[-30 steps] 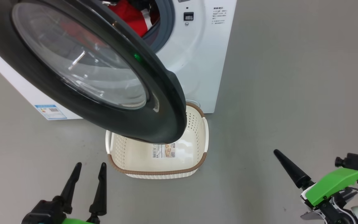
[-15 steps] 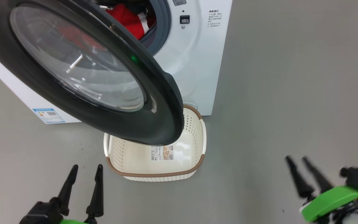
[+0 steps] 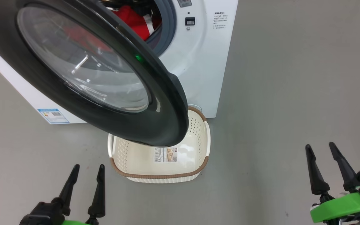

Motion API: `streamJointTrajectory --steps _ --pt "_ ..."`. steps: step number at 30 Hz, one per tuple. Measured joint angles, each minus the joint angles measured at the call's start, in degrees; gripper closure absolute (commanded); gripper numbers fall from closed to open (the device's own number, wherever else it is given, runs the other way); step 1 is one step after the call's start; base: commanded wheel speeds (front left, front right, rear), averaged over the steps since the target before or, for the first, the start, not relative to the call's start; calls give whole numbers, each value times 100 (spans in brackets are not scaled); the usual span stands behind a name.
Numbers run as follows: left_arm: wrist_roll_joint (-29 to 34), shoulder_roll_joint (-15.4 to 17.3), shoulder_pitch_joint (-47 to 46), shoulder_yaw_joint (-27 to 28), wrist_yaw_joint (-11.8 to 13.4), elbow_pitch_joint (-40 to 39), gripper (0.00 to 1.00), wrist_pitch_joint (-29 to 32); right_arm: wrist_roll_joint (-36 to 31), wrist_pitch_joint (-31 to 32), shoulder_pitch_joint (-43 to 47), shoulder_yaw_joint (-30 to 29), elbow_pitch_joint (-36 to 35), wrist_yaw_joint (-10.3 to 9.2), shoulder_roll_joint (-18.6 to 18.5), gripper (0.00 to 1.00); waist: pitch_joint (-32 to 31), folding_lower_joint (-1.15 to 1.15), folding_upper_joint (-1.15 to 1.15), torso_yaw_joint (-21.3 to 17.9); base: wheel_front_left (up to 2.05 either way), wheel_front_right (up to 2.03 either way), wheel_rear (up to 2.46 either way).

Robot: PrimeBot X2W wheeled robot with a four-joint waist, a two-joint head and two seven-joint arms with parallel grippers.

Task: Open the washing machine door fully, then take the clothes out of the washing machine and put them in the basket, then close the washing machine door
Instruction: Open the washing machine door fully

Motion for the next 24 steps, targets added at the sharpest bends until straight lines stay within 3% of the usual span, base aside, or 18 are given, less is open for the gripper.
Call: streamJointTrajectory --steps 12,24 --pt "65 0 36 -77 0 -133 0 0 -404 -13 654 -305 -44 1 438 0 -93 0 0 66 0 0 0" --pt "64 1 121 -123 0 -142 0 0 -432 -13 646 -347 -92 0 465 0 -59 0 0 69 0 0 0"
